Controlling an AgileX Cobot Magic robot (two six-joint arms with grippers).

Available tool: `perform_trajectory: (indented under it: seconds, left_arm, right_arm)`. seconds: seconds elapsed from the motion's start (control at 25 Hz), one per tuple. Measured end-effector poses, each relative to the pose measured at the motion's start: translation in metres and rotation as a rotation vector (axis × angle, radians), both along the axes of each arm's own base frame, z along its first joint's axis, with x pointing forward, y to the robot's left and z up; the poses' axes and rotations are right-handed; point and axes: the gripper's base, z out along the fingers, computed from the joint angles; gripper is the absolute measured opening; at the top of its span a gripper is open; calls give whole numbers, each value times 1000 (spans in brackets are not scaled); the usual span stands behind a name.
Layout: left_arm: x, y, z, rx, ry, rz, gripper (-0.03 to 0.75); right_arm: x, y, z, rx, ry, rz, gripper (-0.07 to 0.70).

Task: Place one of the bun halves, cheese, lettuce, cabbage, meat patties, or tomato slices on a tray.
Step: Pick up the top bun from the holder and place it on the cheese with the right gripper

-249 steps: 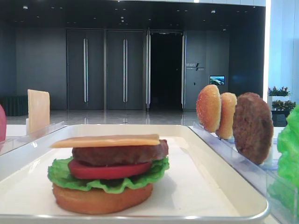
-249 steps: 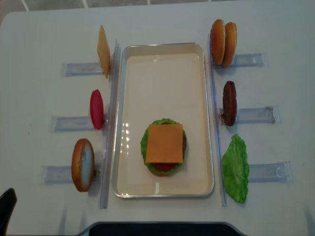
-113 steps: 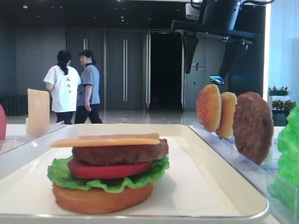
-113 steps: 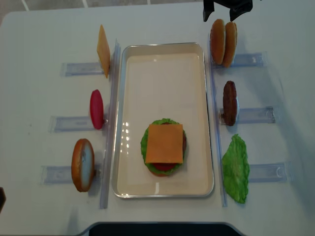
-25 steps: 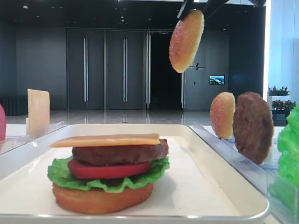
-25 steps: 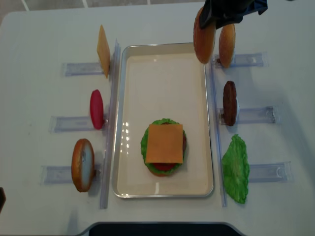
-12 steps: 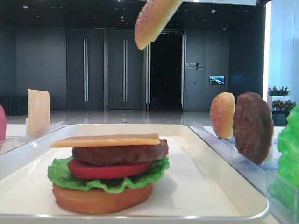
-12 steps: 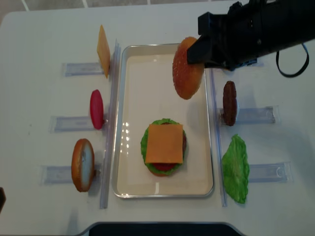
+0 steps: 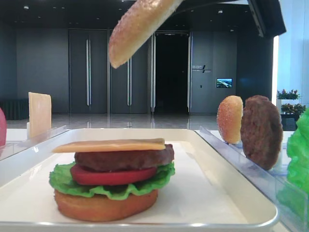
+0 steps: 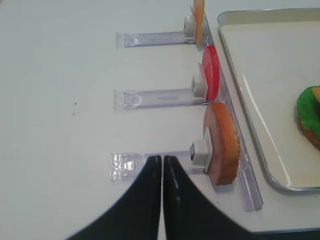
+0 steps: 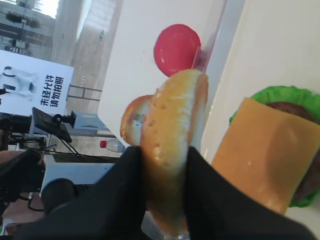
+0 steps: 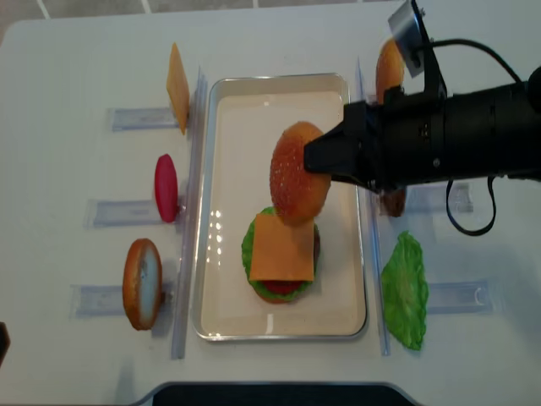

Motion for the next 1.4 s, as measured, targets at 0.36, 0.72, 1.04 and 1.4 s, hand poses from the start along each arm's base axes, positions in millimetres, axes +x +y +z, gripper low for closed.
perform_trajectory:
  seconds: [0.36,0.72,1.04,1.4]
  left_arm:
    - [0,0,0,0,0,0,-1]
    - [0,0,0,0,0,0,-1]
    - [0,0,0,0,0,0,-1]
    - [0,0,0,0,0,0,-1]
  right_arm:
    - [-9,7,-18,-84,-6,-42,218]
    - [1,15,-38,-58,62,-42,218]
    - [-1,25,-47,-29,96,-10,218]
    - [-5,37,-51,-14,80,11,216]
